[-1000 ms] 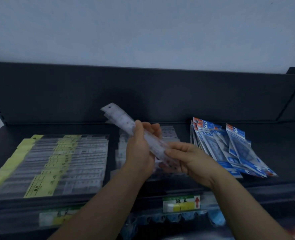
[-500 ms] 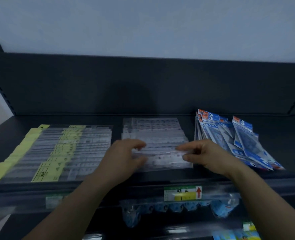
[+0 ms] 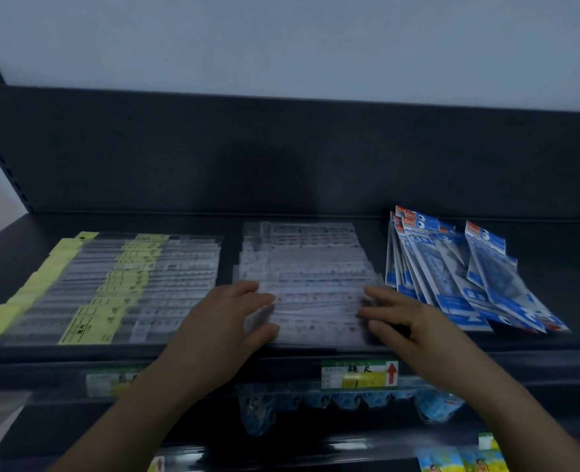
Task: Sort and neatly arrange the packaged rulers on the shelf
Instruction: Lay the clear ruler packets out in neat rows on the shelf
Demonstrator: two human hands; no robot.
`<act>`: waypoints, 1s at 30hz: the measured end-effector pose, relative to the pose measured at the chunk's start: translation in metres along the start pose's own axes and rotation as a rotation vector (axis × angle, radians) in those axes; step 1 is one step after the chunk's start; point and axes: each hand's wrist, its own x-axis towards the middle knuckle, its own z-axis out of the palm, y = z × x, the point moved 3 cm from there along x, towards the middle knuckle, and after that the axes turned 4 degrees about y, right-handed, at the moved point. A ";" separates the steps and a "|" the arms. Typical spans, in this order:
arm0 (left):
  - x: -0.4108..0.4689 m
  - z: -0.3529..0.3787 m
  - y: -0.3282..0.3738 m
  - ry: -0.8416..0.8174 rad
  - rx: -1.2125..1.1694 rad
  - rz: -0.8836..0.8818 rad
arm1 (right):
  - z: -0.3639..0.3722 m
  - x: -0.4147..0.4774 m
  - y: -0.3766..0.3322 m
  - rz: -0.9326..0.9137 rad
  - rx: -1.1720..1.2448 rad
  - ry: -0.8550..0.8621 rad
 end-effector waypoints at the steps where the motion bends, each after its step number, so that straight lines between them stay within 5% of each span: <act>1: -0.002 -0.002 -0.001 0.010 -0.020 -0.021 | 0.000 -0.002 0.000 0.004 -0.013 0.007; 13: -0.006 -0.004 -0.005 -0.028 -0.104 -0.122 | -0.003 -0.004 0.002 0.158 -0.044 0.194; 20: -0.004 0.001 0.003 -0.057 -0.192 -0.135 | 0.000 0.001 -0.002 0.147 -0.100 0.141; 25: 0.013 -0.007 -0.001 0.065 -0.171 -0.171 | -0.008 0.022 -0.002 0.201 -0.122 0.154; 30: 0.030 0.007 0.003 -0.014 -0.153 -0.171 | 0.003 0.042 0.003 0.290 -0.123 0.074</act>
